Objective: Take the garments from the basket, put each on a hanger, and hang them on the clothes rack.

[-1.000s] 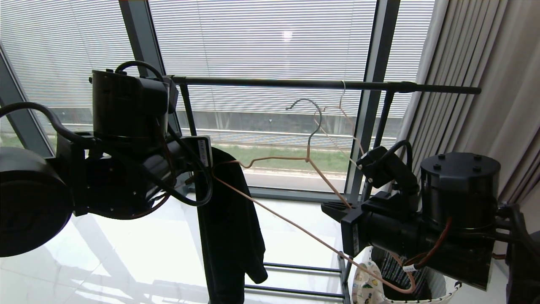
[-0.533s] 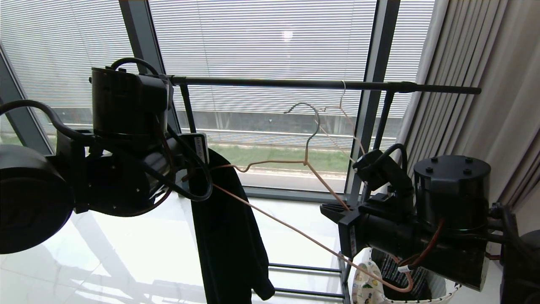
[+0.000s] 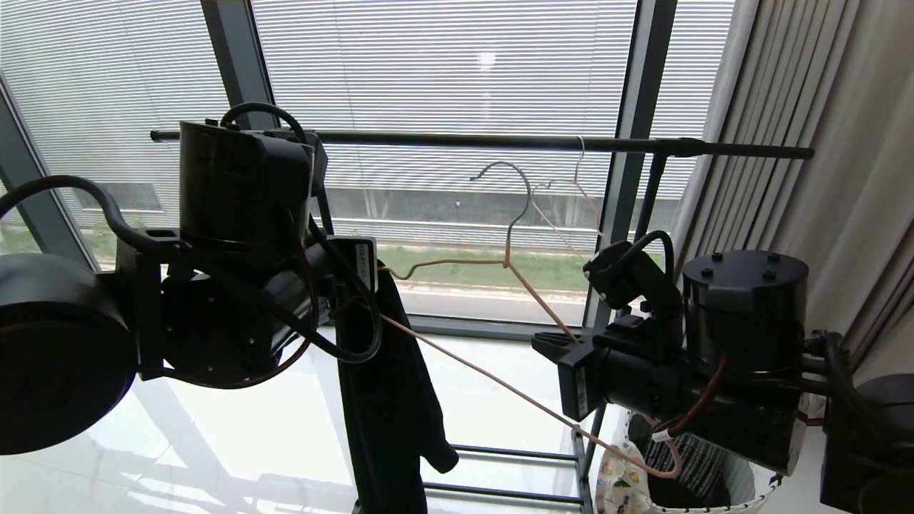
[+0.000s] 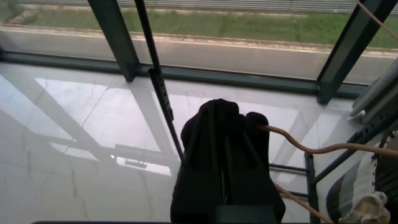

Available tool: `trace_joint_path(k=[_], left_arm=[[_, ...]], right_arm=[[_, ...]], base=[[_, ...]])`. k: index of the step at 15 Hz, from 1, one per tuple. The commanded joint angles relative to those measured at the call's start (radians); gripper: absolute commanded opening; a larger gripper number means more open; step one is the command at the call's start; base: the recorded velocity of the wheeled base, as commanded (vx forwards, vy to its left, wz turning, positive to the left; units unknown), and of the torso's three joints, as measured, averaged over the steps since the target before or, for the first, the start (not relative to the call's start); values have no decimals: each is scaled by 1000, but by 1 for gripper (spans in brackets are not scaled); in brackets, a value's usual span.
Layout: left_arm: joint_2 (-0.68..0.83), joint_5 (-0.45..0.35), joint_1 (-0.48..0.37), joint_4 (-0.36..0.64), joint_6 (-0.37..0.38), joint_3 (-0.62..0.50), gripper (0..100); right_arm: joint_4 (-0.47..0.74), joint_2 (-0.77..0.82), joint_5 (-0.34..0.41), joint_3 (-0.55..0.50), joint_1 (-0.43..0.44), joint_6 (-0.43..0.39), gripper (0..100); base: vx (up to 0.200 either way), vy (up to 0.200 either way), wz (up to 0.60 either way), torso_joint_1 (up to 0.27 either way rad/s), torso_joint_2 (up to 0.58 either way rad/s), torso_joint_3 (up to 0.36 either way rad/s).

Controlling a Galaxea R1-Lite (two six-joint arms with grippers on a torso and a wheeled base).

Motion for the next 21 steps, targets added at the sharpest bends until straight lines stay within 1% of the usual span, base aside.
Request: trace_joint_path(k=[1,5,7,10,11,13,14,15,16,18,20,21], left_arm=[[13,0,-29,-1,-5,-4,0],[21,0,-30,-1,-32,-30,0],[21,0,-30,-1,-60,-44,0],[22,0,-18,-1,-77,-61,0],[24,0,8,-1,-77,-71,0],[33,-2,90,1,-69,-104,0],[34,-6,122,2,-57,-113,0],[34,-11,154,2,-28,-116,0],[33,-26,171,2,-6,-116,0],[34,-54,185,4,9,-124,0],[51,-54,201,2,17,-144,0],[59,-54,208,2,17,-165,0]], right_arm=[[-1,40,-1,-34,8,-3,0],[-2,95,-3,-99,44,-3,0],[-12,128,-29,-126,53,-3,0],[-32,151,-43,-133,65,-3,0],[-32,151,-57,-133,68,-3,0],[-32,143,-112,-126,68,0,0],[-33,134,-135,-119,68,3,0],[-36,111,-144,-107,68,0,0],[-44,91,-146,-105,68,-1,0],[-49,60,-146,-105,68,-3,0],[-47,36,-146,-90,68,-6,0],[-49,19,-146,-73,68,-21,0]], base=[[0,0,0,0,0,0],[0,0,0,0,0,0],[0,0,0,0,0,0],[0,0,0,0,0,0],[0,0,0,0,0,0],[0,0,0,0,0,0],[0,0,0,0,0,0],[0,0,0,0,0,0],[0,0,0,0,0,0],[0,0,0,0,0,0],[0,0,0,0,0,0],[0,0,0,0,0,0]])
